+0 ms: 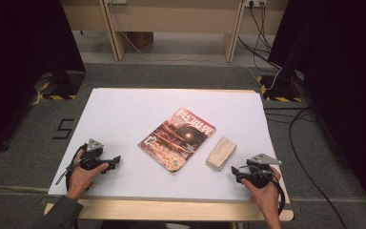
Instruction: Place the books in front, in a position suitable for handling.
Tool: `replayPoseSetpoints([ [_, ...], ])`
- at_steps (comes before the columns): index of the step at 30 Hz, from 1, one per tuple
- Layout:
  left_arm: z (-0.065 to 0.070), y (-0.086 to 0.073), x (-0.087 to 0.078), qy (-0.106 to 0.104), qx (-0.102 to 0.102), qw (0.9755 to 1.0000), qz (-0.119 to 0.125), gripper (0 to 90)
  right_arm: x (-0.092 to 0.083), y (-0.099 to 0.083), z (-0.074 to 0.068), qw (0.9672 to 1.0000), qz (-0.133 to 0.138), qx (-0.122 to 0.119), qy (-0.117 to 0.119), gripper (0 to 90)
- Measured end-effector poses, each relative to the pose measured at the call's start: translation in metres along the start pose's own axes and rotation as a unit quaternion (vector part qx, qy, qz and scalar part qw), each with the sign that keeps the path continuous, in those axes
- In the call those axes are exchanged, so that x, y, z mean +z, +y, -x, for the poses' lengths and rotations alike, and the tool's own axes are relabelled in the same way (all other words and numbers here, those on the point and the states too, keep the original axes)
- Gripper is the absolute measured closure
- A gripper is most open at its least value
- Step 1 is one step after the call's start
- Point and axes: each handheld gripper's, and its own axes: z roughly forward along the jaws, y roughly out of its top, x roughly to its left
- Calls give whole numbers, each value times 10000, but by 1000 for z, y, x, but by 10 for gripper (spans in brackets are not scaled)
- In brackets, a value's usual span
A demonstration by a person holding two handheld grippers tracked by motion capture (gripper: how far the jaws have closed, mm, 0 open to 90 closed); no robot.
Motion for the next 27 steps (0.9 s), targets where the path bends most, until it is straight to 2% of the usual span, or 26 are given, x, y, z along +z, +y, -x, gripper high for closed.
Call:
replayPoseSetpoints([
  [9, -2, 1, -2, -134, -5, 9999, 17, 179, 1, 1, -2, 9999, 71, -21, 89, 309],
  [12, -1, 3, -5, -228, -78, 9997, 102, 179, 1, 2, -4, 9999, 49, 26, 126, 283],
  [14, 0, 4, -5, -282, -110, 9995, 105, 175, 1, 2, -5, 9999, 31, 71, 134, 298],
  [17, 2, 7, -7, -352, -157, 9991, 166, 175, 1, 3, -6, 9999, -2, -57, 86, 298],
  [18, 4, 9, -7, -350, -159, 9990, 224, 175, 2, 3, -8, 9999, -32, -88, 104, 297],
  [19, 7, 13, -7, -274, -78, 9991, 311, 157, 3, 4, -10, 9998, 20, -122, 132, 283],
  [22, 10, 17, -6, -288, -56, 9988, 403, 157, 3, 5, -13, 9998, 18, -127, 141, 282],
  [25, 19, 28, 2, -489, -86, 9978, 445, 155, 4, 7, -18, 9996, 66, -136, 222, 282],
  [27, 24, 33, 9, -518, -54, 9977, 442, 155, 5, 7, -20, 9995, 77, -187, 239, 282],
])
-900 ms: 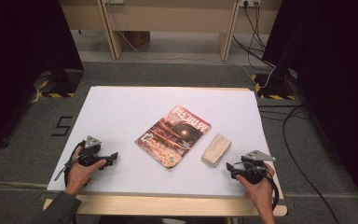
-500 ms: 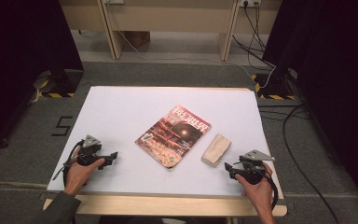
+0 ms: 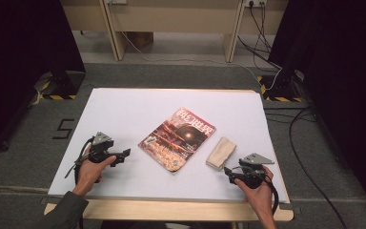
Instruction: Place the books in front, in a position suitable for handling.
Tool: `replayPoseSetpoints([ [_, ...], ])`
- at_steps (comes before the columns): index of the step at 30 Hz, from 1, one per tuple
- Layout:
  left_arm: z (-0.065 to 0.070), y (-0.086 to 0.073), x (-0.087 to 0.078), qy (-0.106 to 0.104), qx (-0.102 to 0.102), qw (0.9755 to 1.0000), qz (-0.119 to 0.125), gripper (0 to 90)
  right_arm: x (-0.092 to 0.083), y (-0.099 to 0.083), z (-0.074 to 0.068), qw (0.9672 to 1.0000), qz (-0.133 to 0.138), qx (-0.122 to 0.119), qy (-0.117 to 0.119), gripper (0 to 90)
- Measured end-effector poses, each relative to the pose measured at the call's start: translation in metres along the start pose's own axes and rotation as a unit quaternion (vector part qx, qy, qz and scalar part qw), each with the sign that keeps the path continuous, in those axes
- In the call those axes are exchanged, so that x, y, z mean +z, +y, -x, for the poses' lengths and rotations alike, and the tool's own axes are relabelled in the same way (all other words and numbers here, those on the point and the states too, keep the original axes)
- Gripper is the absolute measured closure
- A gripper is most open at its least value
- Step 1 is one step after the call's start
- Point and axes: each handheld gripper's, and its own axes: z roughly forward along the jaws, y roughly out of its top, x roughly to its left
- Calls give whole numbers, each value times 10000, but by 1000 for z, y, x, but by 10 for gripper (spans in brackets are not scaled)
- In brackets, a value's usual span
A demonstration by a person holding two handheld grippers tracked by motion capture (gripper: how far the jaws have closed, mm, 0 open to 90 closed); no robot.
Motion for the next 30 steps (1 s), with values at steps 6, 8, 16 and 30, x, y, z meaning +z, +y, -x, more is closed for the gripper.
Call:
replayPoseSetpoints([
  [6, 5, 10, 19, -66, -29, 10000, -11, 182, 1, -1, 0, 10000, -5, -19, -3, 282],
  [8, 5, 12, 21, -88, -57, 9999, -2, 184, 2, -1, 0, 10000, -6, -13, -17, 282],
  [16, 15, 20, 40, -449, -46, 9990, -15, 251, 4, -1, 0, 10000, -13, -65, -13, 282],
  [30, 31, 23, 62, -663, 215, 9969, -357, 351, 7, -1, -1, 9999, -42, -139, 41, 282],
])
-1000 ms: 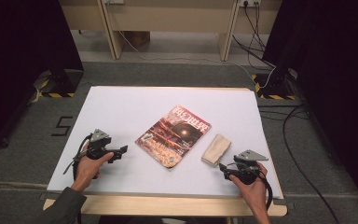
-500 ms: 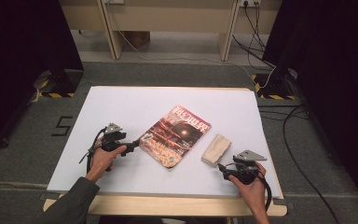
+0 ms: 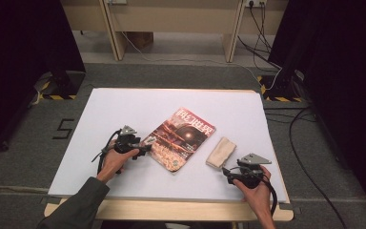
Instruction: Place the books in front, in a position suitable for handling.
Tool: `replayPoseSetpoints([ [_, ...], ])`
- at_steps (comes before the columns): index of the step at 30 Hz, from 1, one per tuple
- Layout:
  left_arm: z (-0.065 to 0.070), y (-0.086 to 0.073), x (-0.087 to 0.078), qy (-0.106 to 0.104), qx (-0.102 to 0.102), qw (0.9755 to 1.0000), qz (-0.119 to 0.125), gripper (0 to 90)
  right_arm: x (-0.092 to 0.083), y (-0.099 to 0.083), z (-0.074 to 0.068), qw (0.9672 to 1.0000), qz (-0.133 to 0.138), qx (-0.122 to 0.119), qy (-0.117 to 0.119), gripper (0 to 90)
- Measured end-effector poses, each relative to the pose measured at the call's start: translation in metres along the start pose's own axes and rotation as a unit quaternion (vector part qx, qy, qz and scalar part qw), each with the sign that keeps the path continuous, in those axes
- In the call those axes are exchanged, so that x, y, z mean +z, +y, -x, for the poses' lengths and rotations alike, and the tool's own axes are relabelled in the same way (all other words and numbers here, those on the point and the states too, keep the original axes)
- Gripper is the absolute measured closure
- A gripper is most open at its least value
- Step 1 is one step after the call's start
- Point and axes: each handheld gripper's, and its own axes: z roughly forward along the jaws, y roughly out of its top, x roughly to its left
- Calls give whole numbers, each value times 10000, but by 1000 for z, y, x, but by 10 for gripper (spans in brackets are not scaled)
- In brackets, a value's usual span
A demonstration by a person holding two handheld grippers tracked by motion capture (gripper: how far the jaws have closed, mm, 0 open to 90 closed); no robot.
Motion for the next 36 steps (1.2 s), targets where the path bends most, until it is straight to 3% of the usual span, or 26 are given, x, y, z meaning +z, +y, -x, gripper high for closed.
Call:
replayPoseSetpoints([
  [6, 5, -1, -2, -18, 51, 10000, -49, 383, 0, 0, -1, 10000, -4, -2, 12, 283],
  [13, 27, -9, -13, 34, 199, 9996, -205, 391, 1, 2, -2, 10000, 58, -28, 33, 288],
  [20, 45, -23, -25, 123, 363, 9986, -353, 373, 4, 13, -7, 9989, 315, 142, 313, 292],
  [23, 43, -22, -27, 14, 227, 9992, -329, 359, 9, 26, -12, 9984, 374, 170, 386, 292],
  [24, 39, -19, -27, -42, 45, 9997, -244, 358, 11, 29, -14, 9980, 408, 210, 437, 292],
  [28, 33, -14, -21, 17, -4, 9999, -133, 352, 21, 41, -22, 9970, 436, 274, 586, 292],
  [30, 30, -12, -15, -75, -59, 9999, -140, 357, 33, 52, -32, 9977, 294, 291, 541, 290],
  [32, 31, -12, -14, -99, -35, 9998, -162, 355, 43, 60, -37, 9968, 277, 369, 651, 292],
  [33, 33, -13, -13, -88, 62, 9998, -174, 358, 48, 64, -39, 9969, 228, 387, 648, 292],
  [36, 35, -13, -14, -187, -12, 9996, -211, 367, 60, 71, -42, 9974, 126, 431, 555, 293],
])
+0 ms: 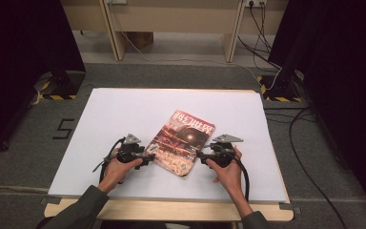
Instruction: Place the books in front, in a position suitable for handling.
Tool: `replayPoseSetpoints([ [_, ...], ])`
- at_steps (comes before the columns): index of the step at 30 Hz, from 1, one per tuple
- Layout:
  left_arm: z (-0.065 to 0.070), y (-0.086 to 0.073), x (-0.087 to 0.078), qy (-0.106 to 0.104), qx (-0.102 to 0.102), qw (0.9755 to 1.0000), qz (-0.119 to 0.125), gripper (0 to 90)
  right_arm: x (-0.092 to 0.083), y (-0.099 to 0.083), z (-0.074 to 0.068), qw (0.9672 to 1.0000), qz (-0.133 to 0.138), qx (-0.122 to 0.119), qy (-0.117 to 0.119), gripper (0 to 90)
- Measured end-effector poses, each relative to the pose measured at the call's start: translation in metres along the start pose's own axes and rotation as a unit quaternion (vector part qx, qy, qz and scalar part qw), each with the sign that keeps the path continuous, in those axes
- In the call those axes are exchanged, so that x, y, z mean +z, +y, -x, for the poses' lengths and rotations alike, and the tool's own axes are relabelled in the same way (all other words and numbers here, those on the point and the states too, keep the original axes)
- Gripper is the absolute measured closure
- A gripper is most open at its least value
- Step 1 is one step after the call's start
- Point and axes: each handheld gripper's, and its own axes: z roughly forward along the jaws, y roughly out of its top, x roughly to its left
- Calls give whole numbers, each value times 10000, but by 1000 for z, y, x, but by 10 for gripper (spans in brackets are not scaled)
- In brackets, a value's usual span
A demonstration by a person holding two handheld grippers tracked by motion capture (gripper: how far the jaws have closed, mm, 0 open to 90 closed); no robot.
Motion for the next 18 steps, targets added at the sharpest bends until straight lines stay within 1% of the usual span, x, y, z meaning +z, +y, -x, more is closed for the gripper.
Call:
replayPoseSetpoints([
  [1, 2, -1, 0, 69, 116, 9999, -19, 364, 4, 2, 0, 10000, -39, 42, -6, 295],
  [2, 4, -1, 0, 92, 167, 9998, -35, 358, 14, 6, -1, 9999, -116, 112, -23, 301],
  [4, 6, -3, -2, 66, 146, 9999, -47, 360, 17, 7, -2, 9998, -148, 120, -56, 301],
  [5, 9, -5, -3, 36, 165, 9998, -53, 360, 24, 10, -2, 9994, -220, 186, -166, 301],
  [6, 11, -6, -4, 22, 195, 9998, -54, 360, 27, 11, -2, 9993, -269, 201, -181, 301],
  [7, 17, -8, -6, -6, 262, 9996, -98, 360, 29, 12, -2, 9991, -299, 210, -200, 300],
  [8, 19, -9, -7, -20, 280, 9995, -111, 360, 33, 14, -1, 9988, -350, 218, -247, 299],
  [9, 19, -9, -7, -20, 280, 9995, -111, 359, 33, 14, -1, 9988, -350, 218, -247, 299],
  [10, 22, -11, -8, -31, 318, 9994, -130, 359, 35, 15, -1, 9984, -418, 275, -267, 299],
  [11, 24, -11, -8, -38, 344, 9993, -145, 354, 41, 17, 0, 9976, -520, 318, -332, 300],
  [12, 25, -12, -8, -31, 379, 9992, -149, 352, 42, 18, 0, 9973, -520, 349, -375, 300],
  [13, 25, -12, -9, -37, 385, 9991, -152, 353, 43, 19, 1, 9972, -517, 364, -411, 300],
  [15, 23, -12, -10, -92, 294, 9994, -146, 356, 43, 20, 2, 9969, -525, 393, -434, 300],
  [18, 21, -13, -10, -141, 246, 9995, -125, 362, 43, 22, 4, 9963, -530, 416, -528, 296],
])
